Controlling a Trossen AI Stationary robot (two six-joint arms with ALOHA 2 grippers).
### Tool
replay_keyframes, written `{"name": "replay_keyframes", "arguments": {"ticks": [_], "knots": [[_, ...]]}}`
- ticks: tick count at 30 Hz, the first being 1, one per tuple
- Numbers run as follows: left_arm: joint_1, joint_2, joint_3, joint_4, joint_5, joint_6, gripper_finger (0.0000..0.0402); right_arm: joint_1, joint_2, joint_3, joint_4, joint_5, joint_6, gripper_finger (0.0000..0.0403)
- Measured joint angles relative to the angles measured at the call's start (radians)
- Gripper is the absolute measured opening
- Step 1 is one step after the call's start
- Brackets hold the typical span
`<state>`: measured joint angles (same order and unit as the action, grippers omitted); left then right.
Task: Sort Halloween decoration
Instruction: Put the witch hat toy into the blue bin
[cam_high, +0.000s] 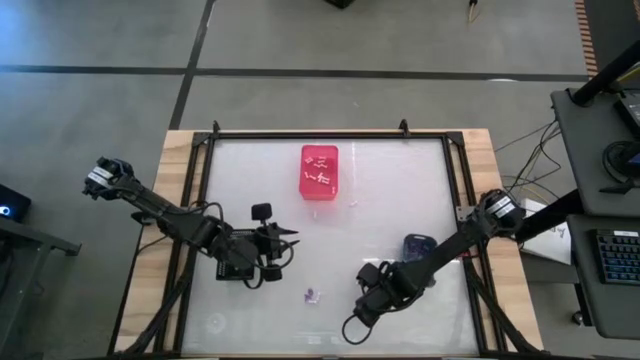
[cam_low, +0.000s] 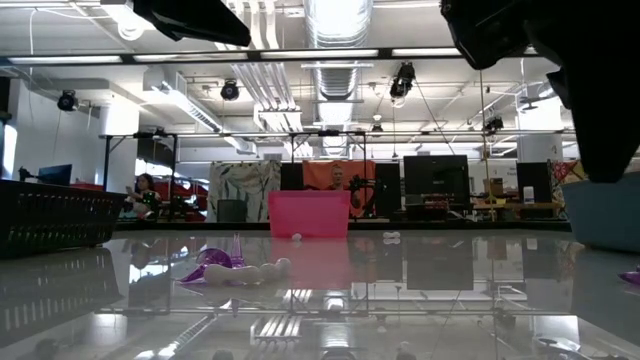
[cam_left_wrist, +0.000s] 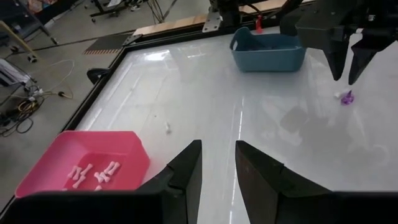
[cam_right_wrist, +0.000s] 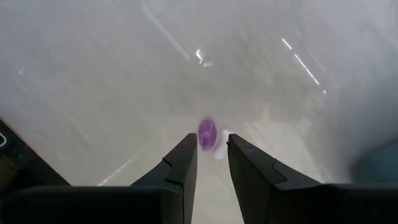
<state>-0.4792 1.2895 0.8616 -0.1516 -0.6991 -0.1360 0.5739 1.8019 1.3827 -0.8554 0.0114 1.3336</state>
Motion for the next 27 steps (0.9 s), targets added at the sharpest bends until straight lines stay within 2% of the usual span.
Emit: {"name": "replay_keyframes", "arguments": {"ticks": [13,27], "knots": [[0.008,-0.001,0.0,-0.003,0.0,0.003,0.008,-0.012,0.024,0.0,0.038,-0.036,-0.052,0.0082],[0.01,-0.001,0.0,-0.003,0.0,0.003,0.008,0.017,0.05,0.0,0.046,-0.048,-0.04,0.0082]]}}
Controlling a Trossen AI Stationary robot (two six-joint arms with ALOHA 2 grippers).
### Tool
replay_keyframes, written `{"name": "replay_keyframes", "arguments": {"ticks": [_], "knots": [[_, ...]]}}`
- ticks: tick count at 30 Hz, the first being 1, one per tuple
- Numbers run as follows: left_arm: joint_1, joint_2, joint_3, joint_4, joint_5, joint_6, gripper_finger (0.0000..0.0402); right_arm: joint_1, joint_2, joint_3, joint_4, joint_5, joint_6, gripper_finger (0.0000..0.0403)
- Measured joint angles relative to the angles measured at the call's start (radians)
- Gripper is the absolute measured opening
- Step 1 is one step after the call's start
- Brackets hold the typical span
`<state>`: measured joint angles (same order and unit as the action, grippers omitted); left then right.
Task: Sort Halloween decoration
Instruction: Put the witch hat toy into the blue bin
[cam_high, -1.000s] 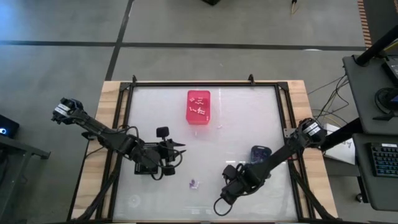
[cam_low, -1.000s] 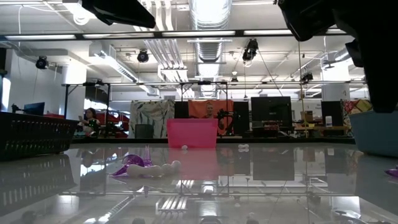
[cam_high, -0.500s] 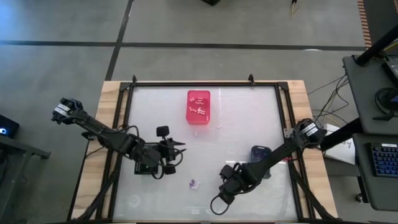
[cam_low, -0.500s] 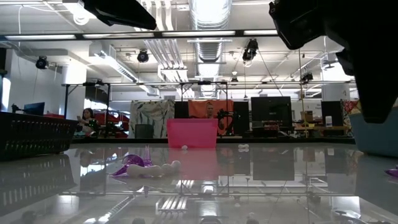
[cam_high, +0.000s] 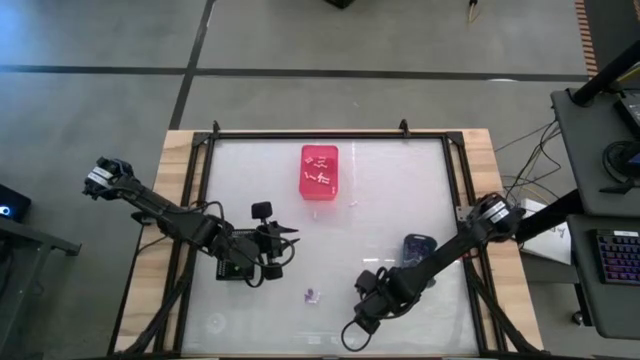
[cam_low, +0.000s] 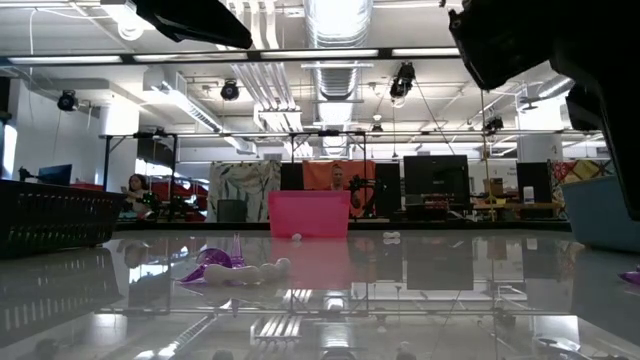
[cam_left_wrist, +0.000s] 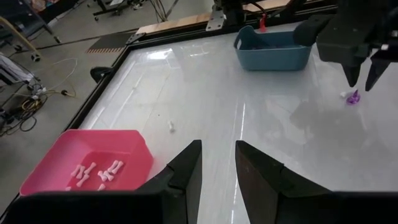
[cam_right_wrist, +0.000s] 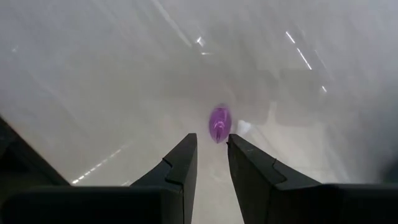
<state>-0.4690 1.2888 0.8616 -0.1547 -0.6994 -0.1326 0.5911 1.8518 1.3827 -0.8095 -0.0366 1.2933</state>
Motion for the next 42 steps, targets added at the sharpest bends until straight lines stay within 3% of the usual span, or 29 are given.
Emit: {"name": "replay_keyframes", "arguments": {"ticks": [42], "knots": [[0.002,0.0,0.0,0.001,0.0,-0.007,0.008,0.0,0.058,0.005,0.007,0.011,-0.011,0.0081]]}}
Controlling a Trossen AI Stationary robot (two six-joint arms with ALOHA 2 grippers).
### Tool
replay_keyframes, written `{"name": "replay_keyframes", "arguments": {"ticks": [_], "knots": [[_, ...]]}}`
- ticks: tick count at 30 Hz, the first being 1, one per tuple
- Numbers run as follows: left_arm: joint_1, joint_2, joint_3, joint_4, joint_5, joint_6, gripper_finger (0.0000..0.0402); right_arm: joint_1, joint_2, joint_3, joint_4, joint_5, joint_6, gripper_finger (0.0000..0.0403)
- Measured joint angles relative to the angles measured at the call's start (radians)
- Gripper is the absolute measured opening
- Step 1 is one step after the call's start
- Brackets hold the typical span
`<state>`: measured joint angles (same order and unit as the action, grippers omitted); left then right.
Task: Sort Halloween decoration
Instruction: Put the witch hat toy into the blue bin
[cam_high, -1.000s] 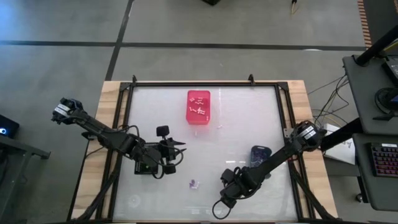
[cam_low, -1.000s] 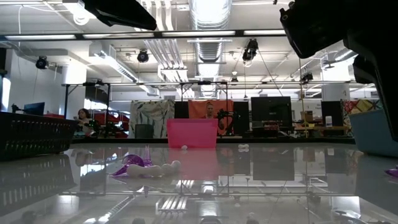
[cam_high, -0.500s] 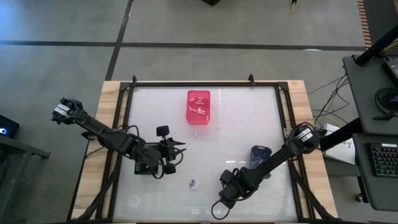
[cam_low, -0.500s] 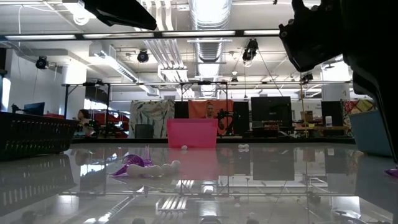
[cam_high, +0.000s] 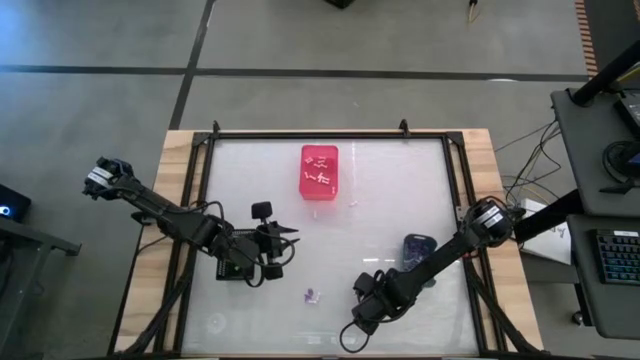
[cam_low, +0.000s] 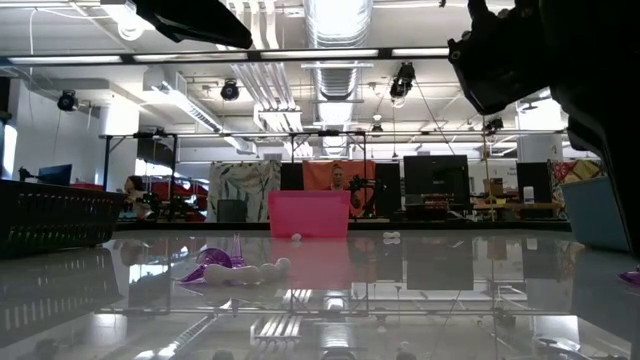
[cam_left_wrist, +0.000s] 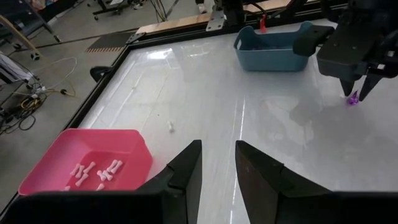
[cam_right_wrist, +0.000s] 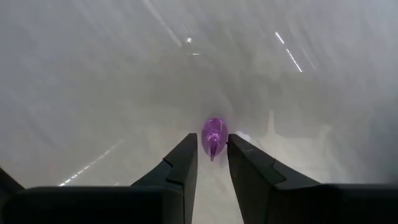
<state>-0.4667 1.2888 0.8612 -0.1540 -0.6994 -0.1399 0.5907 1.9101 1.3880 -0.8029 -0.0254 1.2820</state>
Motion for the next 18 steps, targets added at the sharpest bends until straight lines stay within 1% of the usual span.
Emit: {"name": "replay_keyframes", "arguments": {"ticks": [4,12,18], "knots": [[0.0,0.0,0.0,0.0,0.0,0.0,0.008,0.0,0.002,0.0,0.001,0.0,0.001,0.0067],[0.0,0.0,0.0,0.0,0.0,0.0,0.008,0.0,0.002,0.0,0.001,0.0,0.0,0.0015],[-0.001,0.0,0.0,0.0,0.0,0.0,0.008,0.0,0.001,0.0,0.001,0.0,0.0,0.001]]}}
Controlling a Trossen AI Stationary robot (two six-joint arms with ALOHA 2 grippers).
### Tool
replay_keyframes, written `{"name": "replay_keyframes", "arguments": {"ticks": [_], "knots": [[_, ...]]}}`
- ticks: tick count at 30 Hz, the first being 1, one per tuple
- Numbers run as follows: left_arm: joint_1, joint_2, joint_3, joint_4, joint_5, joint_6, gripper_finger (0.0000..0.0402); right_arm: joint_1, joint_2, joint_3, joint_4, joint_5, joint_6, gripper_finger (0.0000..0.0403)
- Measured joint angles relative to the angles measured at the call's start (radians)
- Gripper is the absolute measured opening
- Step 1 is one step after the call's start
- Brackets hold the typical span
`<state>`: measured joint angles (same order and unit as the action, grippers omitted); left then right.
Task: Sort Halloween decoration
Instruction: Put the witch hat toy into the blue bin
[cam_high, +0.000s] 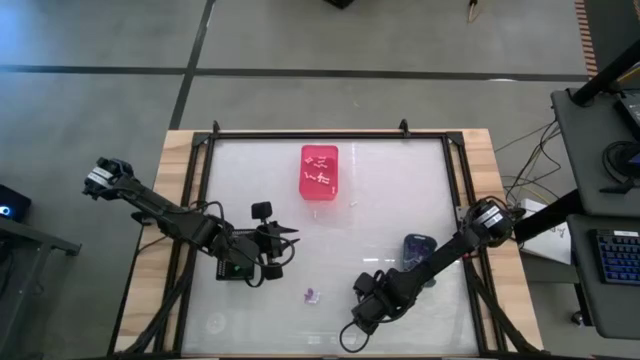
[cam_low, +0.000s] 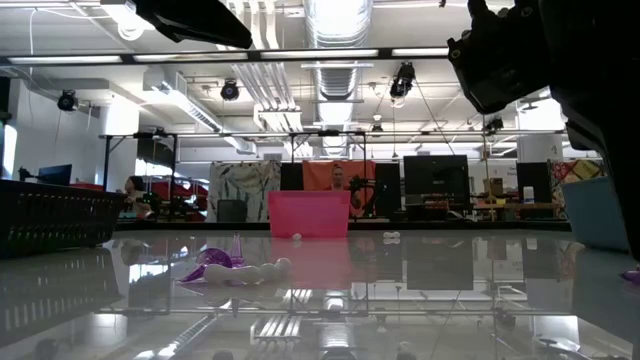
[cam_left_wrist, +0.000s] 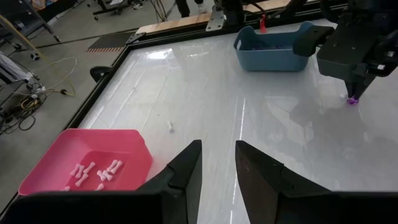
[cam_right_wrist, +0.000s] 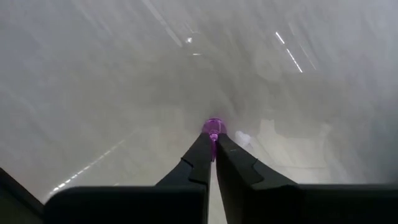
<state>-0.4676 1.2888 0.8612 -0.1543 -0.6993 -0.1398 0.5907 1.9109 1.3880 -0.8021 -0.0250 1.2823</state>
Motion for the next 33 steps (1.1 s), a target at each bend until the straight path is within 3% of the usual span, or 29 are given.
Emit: {"name": "replay_keyframes", "arguments": {"ticks": [11,21,27,33], "knots": [[0.0,0.0,0.0,0.0,0.0,0.0,0.008,-0.016,-0.031,0.017,-0.008,0.033,-0.028,0.0009],[0.0,0.0,0.0,0.004,0.0,0.0,0.008,-0.111,-0.032,0.155,-0.068,0.143,-0.24,0.0009],[0.0,0.0,0.0,0.004,0.0,0.0,0.008,-0.17,-0.032,0.223,-0.349,0.2,-0.269,0.0009],[0.0,0.0,0.0,0.004,0.0,0.007,0.008,-0.182,-0.036,0.255,-0.765,0.236,-0.154,0.0009]]}}
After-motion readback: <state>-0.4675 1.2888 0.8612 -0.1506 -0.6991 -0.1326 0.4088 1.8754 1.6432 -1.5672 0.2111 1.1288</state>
